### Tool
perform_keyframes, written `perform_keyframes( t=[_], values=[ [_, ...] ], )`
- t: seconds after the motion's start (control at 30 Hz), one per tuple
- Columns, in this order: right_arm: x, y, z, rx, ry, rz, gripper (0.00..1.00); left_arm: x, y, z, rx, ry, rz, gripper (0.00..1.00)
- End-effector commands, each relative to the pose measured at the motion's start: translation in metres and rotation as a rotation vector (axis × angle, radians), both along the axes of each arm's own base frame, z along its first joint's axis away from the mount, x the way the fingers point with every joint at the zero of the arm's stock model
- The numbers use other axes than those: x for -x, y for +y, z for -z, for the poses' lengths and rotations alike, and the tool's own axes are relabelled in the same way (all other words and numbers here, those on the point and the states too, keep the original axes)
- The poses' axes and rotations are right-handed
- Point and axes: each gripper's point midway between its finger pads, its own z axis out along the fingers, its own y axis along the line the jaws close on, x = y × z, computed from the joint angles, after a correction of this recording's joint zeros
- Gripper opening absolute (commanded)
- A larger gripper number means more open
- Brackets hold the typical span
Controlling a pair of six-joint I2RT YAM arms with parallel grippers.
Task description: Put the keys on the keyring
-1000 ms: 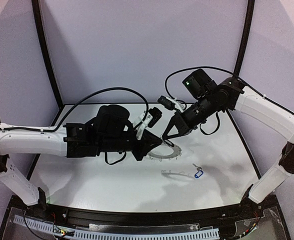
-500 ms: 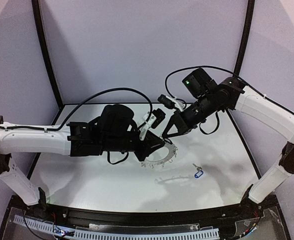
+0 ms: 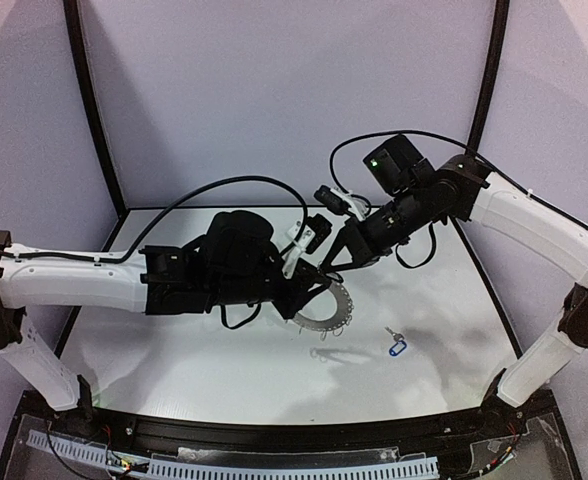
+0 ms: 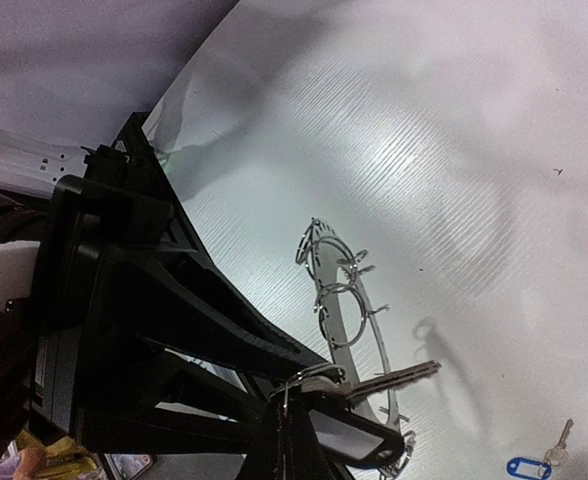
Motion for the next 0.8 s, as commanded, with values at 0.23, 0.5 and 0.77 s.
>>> perform_keyframes(
  t=[0.23,0.5,0.77],
  values=[
    [0.013,0.010,-0.026,-0.111,-0.013,-0.032,0.00,-0.022,0.002,-0.018,0.048,-0.082,-0.105,0.29],
    [0.015,0.008,-0.026,-0.114,-0.012,-0.024,0.00,-0.026,0.005,-0.022,0.047,-0.136,-0.140,0.15],
    [0.015,0.003,-0.029,-0.105,-0.028,-0.015,0.00,-0.013,0.011,-0.010,0.013,-0.115,-0.087,0.18]
  ],
)
